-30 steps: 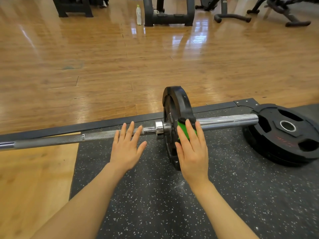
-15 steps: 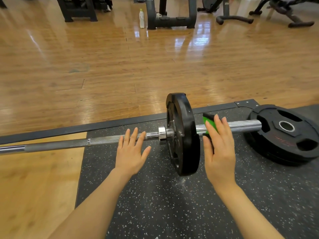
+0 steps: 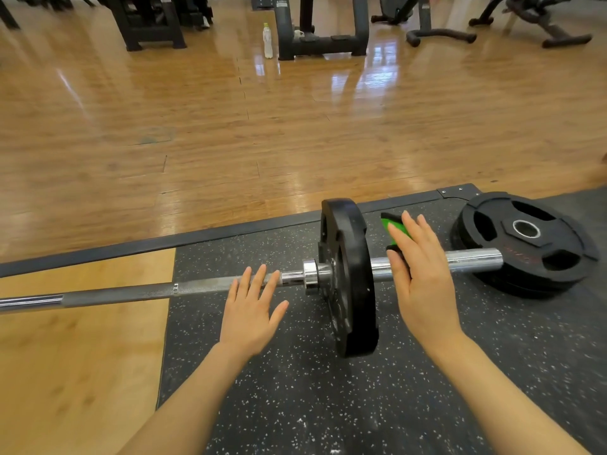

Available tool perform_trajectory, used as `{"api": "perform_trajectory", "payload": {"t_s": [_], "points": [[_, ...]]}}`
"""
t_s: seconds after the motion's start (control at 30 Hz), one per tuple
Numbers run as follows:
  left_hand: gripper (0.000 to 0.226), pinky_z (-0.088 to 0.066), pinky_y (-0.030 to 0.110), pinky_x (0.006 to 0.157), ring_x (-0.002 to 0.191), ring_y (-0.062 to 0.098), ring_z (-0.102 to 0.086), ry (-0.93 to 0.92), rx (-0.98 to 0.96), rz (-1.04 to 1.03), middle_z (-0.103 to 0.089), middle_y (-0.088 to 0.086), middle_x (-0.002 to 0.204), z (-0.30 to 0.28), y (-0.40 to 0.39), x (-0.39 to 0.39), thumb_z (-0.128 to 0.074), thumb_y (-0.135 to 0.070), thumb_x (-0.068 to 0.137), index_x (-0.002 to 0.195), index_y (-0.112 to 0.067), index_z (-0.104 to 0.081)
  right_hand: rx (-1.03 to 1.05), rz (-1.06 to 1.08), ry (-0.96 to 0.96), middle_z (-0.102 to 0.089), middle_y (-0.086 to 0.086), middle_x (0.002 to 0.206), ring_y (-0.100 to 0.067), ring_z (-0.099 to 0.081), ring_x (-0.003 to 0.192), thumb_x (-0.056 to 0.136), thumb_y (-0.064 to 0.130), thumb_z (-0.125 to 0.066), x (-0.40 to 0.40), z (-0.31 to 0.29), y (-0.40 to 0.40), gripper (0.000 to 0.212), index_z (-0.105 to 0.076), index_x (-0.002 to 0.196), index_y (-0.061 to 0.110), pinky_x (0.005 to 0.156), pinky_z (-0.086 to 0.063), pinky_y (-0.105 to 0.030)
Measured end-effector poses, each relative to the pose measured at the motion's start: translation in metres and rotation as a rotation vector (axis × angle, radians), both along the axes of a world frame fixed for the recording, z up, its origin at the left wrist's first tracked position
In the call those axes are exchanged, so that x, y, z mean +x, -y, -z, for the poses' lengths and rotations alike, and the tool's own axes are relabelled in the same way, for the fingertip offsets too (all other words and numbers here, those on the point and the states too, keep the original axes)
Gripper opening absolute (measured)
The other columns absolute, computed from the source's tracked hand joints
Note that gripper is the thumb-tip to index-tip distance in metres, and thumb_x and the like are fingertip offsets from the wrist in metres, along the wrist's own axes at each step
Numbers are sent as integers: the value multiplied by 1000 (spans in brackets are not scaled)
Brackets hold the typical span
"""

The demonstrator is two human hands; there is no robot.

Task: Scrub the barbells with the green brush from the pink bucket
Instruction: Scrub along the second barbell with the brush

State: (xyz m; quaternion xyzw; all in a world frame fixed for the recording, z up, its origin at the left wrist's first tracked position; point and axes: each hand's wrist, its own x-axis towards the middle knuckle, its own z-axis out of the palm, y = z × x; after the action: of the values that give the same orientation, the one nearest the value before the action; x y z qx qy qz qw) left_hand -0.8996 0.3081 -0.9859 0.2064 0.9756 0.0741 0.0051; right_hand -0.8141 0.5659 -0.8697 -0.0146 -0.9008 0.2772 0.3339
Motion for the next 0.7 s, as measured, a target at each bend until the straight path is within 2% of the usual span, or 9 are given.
{"api": "perform_trajectory", "payload": {"t_s": [0.1, 0.2, 0.33, 0.47, 0.57, 0.7], "points": [[70, 2, 40, 117, 147, 24, -8, -9, -6, -5, -17, 0, 158, -1, 4, 18, 0, -66, 93, 151, -32, -19, -15, 5, 9, -37, 1, 149, -21, -24, 144, 99, 20, -45, 4, -8, 2, 41, -51, 138, 8, 118, -16, -22], [72, -2, 42, 117, 146, 25, -17, -23, 15, -15, -24, 1, 156, -9, 4, 33, 3, -63, 94, 149, -30, -27, -30, 5, 28, -36, 3, 149, -20, -24, 144, 99, 20, -44, 10, -11, 0, 41, -51, 138, 10, 117, -15, -21], [73, 6, 42, 118, 148, 22, 4, 1, 64, -74, -1, -5, 159, -16, 0, 34, 9, -65, 89, 152, -34, -13, -45, 15, 64, -36, 5, 148, -20, -24, 145, 100, 22, -43, 18, -14, -6, 40, -50, 138, 12, 117, -15, -20], [75, 6, 45, 118, 148, 24, 8, 62, 0, -133, 0, -3, 161, -18, -7, 22, 11, -63, 86, 153, -34, -4, -32, 37, 90, -37, 4, 148, -20, -25, 144, 100, 20, -45, 25, -15, -12, 39, -50, 138, 12, 116, -12, -15], [64, 6, 46, 118, 148, 25, 7, 104, -50, -157, 0, -1, 161, -19, -11, 16, 0, -59, 94, 153, -33, 0, -42, 41, 124, -36, 6, 147, -20, -25, 144, 99, 25, -41, 29, -17, -16, 42, -51, 138, 12, 115, -11, -14], [62, 2, 48, 119, 148, 24, 5, 173, -64, -181, 1, 0, 161, -15, -11, 23, -6, -57, 97, 153, -33, 1, -94, 45, 162, -38, 5, 148, -18, -25, 144, 99, 25, -42, 40, -22, -9, 41, -51, 138, 13, 115, -12, -13]]}}
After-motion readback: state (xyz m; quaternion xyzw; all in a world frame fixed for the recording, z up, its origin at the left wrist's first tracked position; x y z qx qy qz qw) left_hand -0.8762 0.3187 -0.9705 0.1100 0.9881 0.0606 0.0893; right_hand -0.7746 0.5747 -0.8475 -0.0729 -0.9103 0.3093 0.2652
